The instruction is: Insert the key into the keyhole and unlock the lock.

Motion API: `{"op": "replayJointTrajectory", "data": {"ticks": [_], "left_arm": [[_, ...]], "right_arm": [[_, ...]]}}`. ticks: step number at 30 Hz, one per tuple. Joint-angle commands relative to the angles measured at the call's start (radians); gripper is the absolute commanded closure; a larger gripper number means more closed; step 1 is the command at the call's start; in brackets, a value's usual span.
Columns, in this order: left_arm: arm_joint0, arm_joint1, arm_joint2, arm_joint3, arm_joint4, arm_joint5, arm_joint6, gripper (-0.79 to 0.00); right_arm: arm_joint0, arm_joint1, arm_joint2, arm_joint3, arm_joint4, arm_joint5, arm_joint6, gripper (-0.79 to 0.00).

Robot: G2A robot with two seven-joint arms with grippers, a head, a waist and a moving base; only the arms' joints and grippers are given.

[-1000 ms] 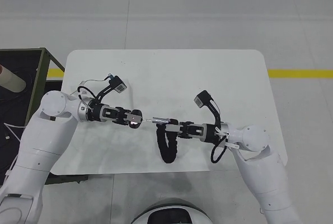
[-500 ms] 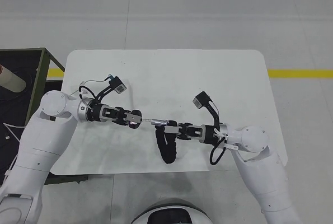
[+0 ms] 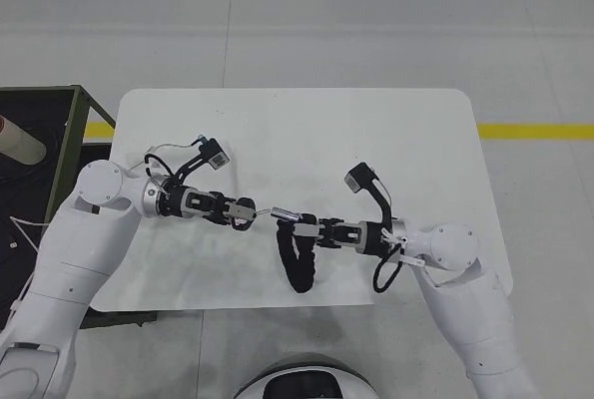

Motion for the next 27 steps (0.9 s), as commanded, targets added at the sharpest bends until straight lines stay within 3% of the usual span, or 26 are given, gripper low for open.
{"op": "replayJointTrajectory", "data": {"ticks": [1,4,11,13,16,19,27], "left_arm": [[-0.002,0.003,0.000,0.005,-0.018,0.012,0.000,0.000],[-0.003,0.009,0.019,-0.001,-0.080,0.052,0.000,0.000],[-0.007,0.012,0.015,0.024,-0.136,0.083,0.000,0.000],[0.037,0.013,0.010,-0.028,-0.148,0.096,0.000,0.000],[0.047,0.027,-0.022,-0.050,-0.145,0.140,0.000,0.000],[0.038,0.044,0.014,-0.069,-0.184,0.192,0.000,0.000],[-0.039,0.102,0.182,-0.082,-0.257,0.179,0.000,0.000]], "right_arm": [[0.006,0.002,0.010,0.005,0.020,0.007,0.018,0.000],[0.023,0.006,0.024,0.013,0.077,0.034,0.088,0.000],[0.023,0.006,0.024,0.013,0.077,0.034,0.088,0.000],[-0.037,0.011,0.039,-0.042,0.041,0.014,0.047,0.000],[-0.060,0.017,0.065,-0.078,0.046,0.006,0.051,0.000],[-0.053,0.024,0.081,-0.089,0.047,0.020,0.100,0.000],[-0.014,0.035,0.078,-0.090,0.064,0.052,0.151,0.000]]}}
